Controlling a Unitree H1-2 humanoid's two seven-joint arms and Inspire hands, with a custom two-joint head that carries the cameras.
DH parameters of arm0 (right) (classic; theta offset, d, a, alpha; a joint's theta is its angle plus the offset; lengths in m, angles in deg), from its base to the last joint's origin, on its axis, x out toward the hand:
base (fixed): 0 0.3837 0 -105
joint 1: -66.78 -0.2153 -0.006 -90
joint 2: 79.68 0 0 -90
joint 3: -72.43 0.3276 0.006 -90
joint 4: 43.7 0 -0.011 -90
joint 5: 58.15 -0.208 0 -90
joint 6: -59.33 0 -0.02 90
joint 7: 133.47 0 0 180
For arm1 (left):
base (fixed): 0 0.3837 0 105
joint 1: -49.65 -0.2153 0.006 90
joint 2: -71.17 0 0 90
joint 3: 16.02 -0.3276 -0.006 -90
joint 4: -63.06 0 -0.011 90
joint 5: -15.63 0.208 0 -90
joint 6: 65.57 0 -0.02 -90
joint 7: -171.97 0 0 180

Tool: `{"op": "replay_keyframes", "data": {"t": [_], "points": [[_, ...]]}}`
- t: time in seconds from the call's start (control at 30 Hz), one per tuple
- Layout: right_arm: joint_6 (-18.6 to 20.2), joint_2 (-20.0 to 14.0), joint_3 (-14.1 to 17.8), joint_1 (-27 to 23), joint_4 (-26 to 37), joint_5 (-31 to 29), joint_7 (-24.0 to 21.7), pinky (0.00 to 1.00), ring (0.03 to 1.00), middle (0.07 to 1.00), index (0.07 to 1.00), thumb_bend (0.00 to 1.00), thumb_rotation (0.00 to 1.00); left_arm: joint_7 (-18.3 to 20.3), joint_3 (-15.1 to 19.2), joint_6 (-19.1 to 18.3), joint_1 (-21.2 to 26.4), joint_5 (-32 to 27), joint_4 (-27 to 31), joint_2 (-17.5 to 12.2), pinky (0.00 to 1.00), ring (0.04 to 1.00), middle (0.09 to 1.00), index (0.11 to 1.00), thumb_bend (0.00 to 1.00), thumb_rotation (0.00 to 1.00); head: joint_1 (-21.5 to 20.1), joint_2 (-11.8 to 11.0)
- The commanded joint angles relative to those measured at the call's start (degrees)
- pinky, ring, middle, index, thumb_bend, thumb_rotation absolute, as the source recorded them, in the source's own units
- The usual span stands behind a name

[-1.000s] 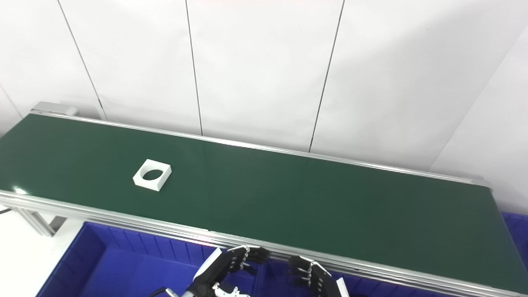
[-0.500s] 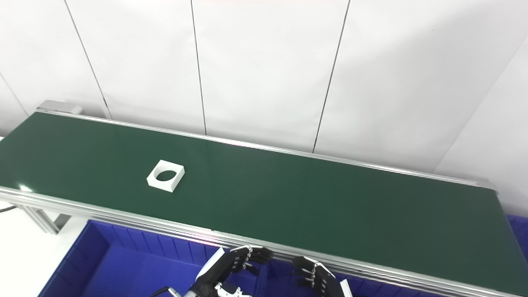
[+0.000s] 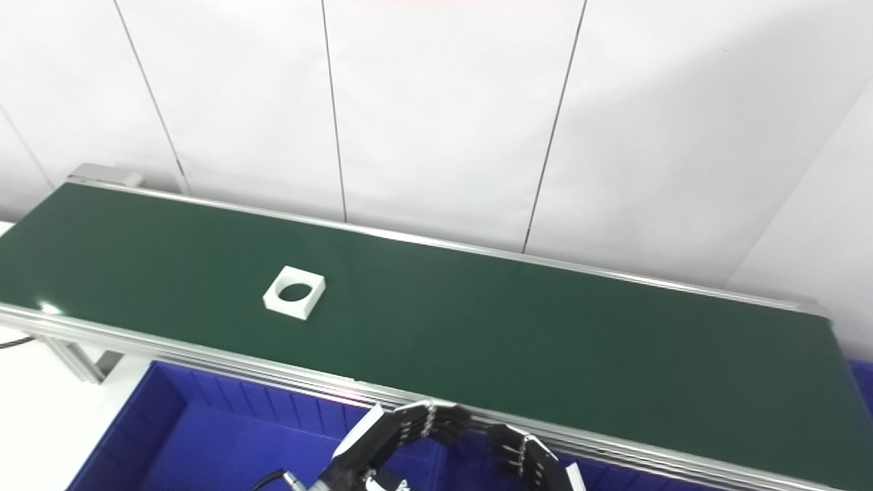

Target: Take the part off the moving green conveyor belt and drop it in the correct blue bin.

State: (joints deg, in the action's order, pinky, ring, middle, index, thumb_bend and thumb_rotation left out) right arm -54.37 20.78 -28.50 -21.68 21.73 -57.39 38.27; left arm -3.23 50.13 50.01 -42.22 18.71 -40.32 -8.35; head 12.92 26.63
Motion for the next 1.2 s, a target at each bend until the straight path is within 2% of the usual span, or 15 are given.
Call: {"op": "replay_keyframes", "data": {"t": [0.0, 0.2, 0.37, 0.53, 0.63, 0.8, 1.0, 1.17], "points": [[-3.2, 0.7, 0.3, -1.6, 0.7, -0.2, -0.1, 0.64, 0.718, 0.757, 0.734, 0.89, 0.12, 1.2, 0.0, 1.3, 0.0, -0.8, 4.3, 0.3, 0.64, 0.703, 0.740, 0.740, 1.00, 0.24, 0.0, -0.1], [-3.2, 1.3, 0.4, -2.3, -0.4, -0.2, 0.1, 0.63, 0.717, 0.755, 0.724, 0.89, 0.12, 5.1, -0.6, 1.3, -1.1, -2.0, 13.7, -0.1, 0.64, 0.704, 0.737, 0.742, 1.00, 0.25, 0.1, -0.7], [-3.2, 1.8, 0.7, -2.4, -0.9, -0.4, -0.1, 0.64, 0.723, 0.769, 0.736, 0.88, 0.13, 8.3, 0.3, 1.1, 0.2, -4.0, 19.1, -0.5, 0.62, 0.700, 0.743, 0.745, 1.00, 0.20, 0.1, -0.8], [-3.2, 2.0, 0.6, -2.5, -1.1, 0.0, 0.3, 0.63, 0.712, 0.761, 0.737, 0.89, 0.12, 8.7, 4.0, -0.6, 4.9, 1.6, 22.8, -2.4, 0.63, 0.700, 0.747, 0.760, 0.99, 0.14, 0.4, -1.2], [-3.2, 2.1, 0.5, -2.7, -1.3, 0.1, 0.3, 0.62, 0.708, 0.756, 0.739, 0.89, 0.08, 8.8, 6.4, -1.8, 8.3, 5.6, 22.6, -3.9, 0.64, 0.725, 0.757, 0.766, 1.00, 0.17, 0.3, -1.5], [-3.2, 2.6, 0.5, -2.8, -1.7, 0.0, 0.5, 0.62, 0.700, 0.753, 0.737, 0.89, 0.10, 9.3, 9.3, -4.1, 15.4, 13.9, 20.9, -7.8, 0.64, 0.739, 0.767, 0.771, 1.00, 0.14, 0.1, -1.7], [-3.2, 2.9, 0.5, -2.9, -2.1, 0.0, 0.7, 0.62, 0.704, 0.751, 0.732, 0.90, 0.10, 6.9, 10.0, -0.5, 23.0, 24.4, 14.0, -11.4, 0.62, 0.743, 0.767, 0.769, 1.00, 0.12, -0.1, -1.9], [-3.2, 3.2, 0.3, -2.8, -2.3, 0.3, 1.1, 0.64, 0.710, 0.752, 0.731, 0.90, 0.10, 5.8, 9.0, -1.0, 27.4, 31.9, 9.1, -13.0, 0.64, 0.748, 0.776, 0.773, 1.00, 0.12, -0.7, -1.9]]}}
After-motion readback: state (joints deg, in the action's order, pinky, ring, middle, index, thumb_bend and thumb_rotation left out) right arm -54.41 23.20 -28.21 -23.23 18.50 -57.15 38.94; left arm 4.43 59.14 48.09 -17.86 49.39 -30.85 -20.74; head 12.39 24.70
